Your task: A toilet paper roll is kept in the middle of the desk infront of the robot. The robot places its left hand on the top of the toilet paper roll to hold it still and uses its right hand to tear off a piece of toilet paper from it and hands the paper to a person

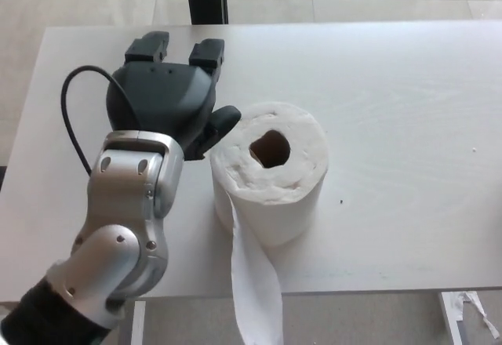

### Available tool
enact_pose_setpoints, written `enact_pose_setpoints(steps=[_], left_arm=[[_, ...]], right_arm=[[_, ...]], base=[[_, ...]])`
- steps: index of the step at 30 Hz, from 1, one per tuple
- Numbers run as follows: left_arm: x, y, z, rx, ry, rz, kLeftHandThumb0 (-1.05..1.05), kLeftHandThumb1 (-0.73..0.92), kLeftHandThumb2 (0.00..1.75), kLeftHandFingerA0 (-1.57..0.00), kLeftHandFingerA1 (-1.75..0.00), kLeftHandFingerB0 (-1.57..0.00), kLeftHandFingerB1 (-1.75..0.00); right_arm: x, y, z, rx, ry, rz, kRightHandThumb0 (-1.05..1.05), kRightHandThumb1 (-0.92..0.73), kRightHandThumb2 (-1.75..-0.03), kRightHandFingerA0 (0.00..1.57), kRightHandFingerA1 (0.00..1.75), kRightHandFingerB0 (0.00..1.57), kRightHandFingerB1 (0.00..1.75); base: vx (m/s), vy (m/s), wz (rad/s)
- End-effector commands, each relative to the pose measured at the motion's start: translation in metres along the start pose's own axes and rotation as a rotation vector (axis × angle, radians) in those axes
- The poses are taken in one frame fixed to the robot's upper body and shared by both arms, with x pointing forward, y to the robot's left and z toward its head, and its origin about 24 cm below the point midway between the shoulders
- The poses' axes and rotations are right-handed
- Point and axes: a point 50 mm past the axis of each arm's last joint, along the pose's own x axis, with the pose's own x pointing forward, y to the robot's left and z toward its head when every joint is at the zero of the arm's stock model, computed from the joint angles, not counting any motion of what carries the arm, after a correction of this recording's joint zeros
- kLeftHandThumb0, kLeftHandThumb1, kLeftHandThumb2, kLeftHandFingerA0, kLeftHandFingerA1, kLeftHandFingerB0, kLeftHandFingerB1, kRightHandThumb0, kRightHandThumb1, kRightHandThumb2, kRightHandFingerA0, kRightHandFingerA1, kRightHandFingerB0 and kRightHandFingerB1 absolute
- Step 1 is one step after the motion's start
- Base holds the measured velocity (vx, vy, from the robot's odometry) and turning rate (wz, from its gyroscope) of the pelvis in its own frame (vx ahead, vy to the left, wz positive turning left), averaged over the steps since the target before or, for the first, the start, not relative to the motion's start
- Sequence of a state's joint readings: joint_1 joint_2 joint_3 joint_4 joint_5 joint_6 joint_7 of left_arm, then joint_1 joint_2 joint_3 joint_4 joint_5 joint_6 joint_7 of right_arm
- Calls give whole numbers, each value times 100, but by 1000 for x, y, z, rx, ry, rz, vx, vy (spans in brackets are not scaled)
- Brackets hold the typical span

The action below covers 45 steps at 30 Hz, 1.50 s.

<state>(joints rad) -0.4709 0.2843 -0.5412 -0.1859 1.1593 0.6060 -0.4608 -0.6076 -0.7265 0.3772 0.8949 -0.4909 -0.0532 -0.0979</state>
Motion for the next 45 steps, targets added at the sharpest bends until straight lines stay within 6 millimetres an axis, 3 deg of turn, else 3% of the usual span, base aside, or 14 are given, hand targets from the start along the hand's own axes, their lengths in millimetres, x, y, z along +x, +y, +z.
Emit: enact_pose_setpoints(steps=[1,12,17,18,21,23,25,32,33,35,36,38,39,45], left_arm=[[-3,10,-12,-12,-82,-162,-87,77,107,0,-22,0,-7],[-41,8,-65,-65,-26,-221,-68,85,83,0,0,-3,-21],[-79,-12,-103,-86,40,-243,-85,78,111,0,-29,0,-12],[-87,-16,-108,-93,50,-252,-76,92,69,0,0,0,-24],[-126,-36,-134,-257,132,-268,-83,74,106,0,-35,0,-15],[-142,-42,-144,-289,165,-271,-75,84,81,0,0,-2,-13],[-175,-51,-167,-361,273,-280,-88,77,107,0,-39,0,-16],[-257,-65,-215,-508,545,-246,-84,75,106,0,-39,-3,-16],[-271,-67,-223,-538,600,-237,-84,74,106,0,-41,-3,-16],[-297,-72,-239,-584,712,-218,-80,72,104,0,-45,-1,-19],[-310,-77,-247,-637,775,-202,-78,70,102,0,-46,-1,-21],[-338,-92,-264,-758,897,-173,-72,67,100,0,-51,0,-29],[-343,-94,-267,-776,915,-165,-72,67,100,0,-51,0,-29],[-339,-95,-268,-785,884,-151,-72,67,100,0,-51,0,-29]], right_arm=[[-3,-18,-27,-275,193,129,-105,-62,-87,0,0,0,1],[-28,-59,-12,-138,49,-3,-105,-85,-67,0,0,0,5],[-66,-83,0,-41,-104,-116,-104,-68,-91,0,0,0,2],[-74,-85,1,-32,-130,-146,-105,-67,-94,0,0,0,0],[-111,-95,4,19,-215,-217,-104,-65,-92,0,0,0,0],[-125,-96,1,55,-241,-229,-104,-64,-91,0,0,0,0],[-159,-88,-9,119,-252,-185,-104,-65,-106,0,25,0,8],[-238,-34,-41,251,-138,-129,-100,-69,-107,0,11,5,28],[-249,-24,-46,264,-89,-107,-87,-82,-70,0,8,12,31],[-267,-3,-60,280,9,-72,-89,-68,-106,2,32,16,44],[-271,7,-69,306,50,-66,-82,-83,-65,19,52,27,33],[-272,22,-92,345,162,-51,-74,-77,-63,56,63,41,38],[-270,36,-116,320,326,50,-78,-65,-100,59,67,32,51],[-271,34,-118,323,343,48,-78,-65,-100,59,67,32,51]], base=[[0,0,0],[0,0,0],[0,0,0],[0,0,0],[0,0,0],[0,0,0],[0,0,0],[0,0,0],[0,0,0],[0,0,0],[0,0,0],[0,0,0],[0,0,0],[0,0,0]])
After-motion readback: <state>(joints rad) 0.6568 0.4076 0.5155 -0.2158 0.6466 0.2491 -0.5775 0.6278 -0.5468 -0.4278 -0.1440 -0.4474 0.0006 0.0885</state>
